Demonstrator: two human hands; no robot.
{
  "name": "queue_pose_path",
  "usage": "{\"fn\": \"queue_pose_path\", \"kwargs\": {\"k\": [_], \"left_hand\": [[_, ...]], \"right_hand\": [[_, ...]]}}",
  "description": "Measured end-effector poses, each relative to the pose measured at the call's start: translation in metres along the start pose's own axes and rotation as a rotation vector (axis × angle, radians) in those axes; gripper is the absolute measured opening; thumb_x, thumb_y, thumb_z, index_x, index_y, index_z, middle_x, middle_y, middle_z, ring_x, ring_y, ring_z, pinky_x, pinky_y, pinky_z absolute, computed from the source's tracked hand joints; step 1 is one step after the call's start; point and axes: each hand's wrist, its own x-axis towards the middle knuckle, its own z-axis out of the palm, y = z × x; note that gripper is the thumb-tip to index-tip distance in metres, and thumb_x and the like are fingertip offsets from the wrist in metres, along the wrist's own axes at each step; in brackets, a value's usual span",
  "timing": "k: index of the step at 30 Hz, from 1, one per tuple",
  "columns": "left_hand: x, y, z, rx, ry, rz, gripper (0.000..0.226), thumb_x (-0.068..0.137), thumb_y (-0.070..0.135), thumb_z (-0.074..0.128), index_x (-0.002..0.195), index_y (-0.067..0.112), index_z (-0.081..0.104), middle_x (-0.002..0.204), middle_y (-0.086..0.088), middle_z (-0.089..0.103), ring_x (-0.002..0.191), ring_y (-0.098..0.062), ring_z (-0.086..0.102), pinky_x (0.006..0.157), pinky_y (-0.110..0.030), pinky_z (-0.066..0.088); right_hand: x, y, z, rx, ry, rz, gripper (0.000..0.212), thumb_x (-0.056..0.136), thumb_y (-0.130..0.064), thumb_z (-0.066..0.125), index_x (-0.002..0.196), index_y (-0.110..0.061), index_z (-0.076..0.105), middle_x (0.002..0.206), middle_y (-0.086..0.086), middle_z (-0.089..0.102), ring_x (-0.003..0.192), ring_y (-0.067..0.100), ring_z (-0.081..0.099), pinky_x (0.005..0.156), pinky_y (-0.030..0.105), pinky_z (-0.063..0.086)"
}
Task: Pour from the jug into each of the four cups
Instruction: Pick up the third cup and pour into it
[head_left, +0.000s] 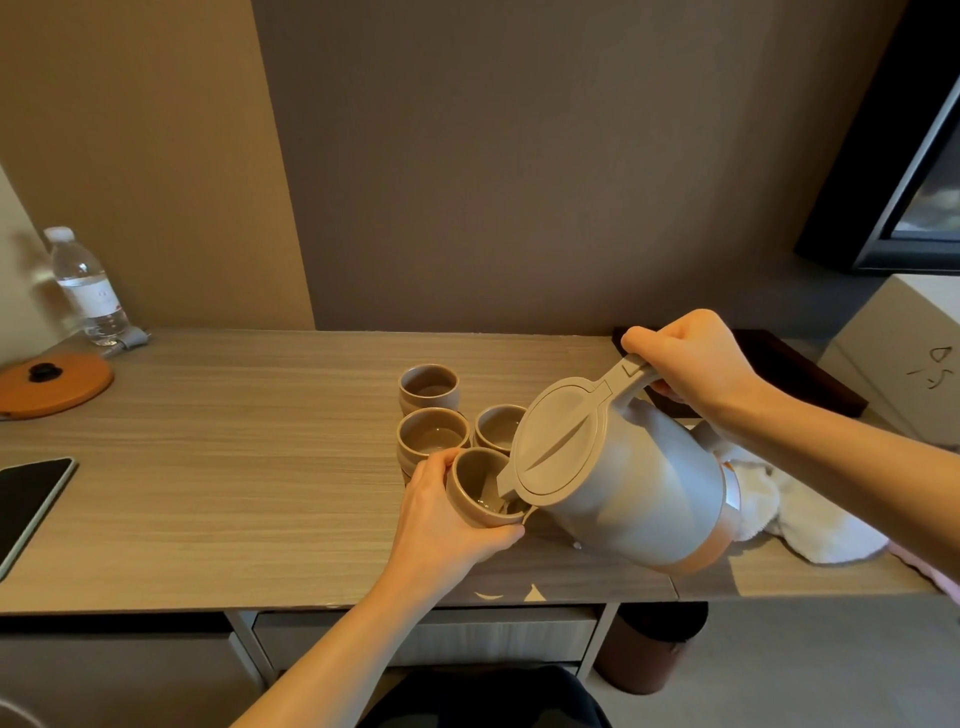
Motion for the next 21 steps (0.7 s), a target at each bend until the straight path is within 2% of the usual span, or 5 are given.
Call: {"fn": "queue_pose_path", "kwargs": {"k": [5,11,16,21], "left_hand": [[-0.0003,-0.0003,0.0000,-0.009,0.008,-0.005,0.095,0.036,0.057,0.085,0.119,0.038,0.045,0.119,0.014,0.054,0.111,-0.009,0.054,0.086,-0.025,0.052],[-0.0014,-0.0008,0.0004,-0.027,0.010,-0.004,0.091,0.040,0.048,0.092,0.117,0.039,0.045,0.118,0.014,0.054,0.110,-0.008,0.054,0.082,-0.020,0.049],[-0.0013,-0.0021,0.0009,-0.031,0.015,-0.013,0.094,0.036,0.054,0.088,0.119,0.037,0.046,0.119,0.014,0.054,0.111,-0.007,0.054,0.085,-0.023,0.051],[-0.0016,-0.0021,0.0017,-0.038,0.014,-0.013,0.093,0.038,0.051,0.090,0.119,0.037,0.046,0.120,0.014,0.054,0.111,-0.009,0.054,0.086,-0.024,0.051]], "right_hand": [[0.0019,-0.0008,0.0006,-0.002,-0.003,-0.016,0.041,0.087,-0.020,0.058,0.050,-0.003,0.061,0.057,0.014,0.056,0.053,0.017,0.052,0.054,0.024,0.043],[0.0051,0.0017,0.0010,-0.027,-0.003,-0.035,0.043,0.085,-0.023,0.058,0.047,-0.004,0.059,0.064,0.028,0.061,0.055,0.025,0.052,0.060,0.034,0.047],[0.0060,0.0011,0.0009,-0.031,-0.014,-0.039,0.043,0.087,-0.023,0.058,0.049,-0.003,0.060,0.057,0.016,0.056,0.053,0.020,0.051,0.059,0.031,0.046],[0.0065,0.0011,0.0016,-0.034,-0.018,-0.034,0.042,0.087,-0.024,0.058,0.052,-0.001,0.062,0.059,0.017,0.056,0.053,0.020,0.051,0.058,0.029,0.045]]}}
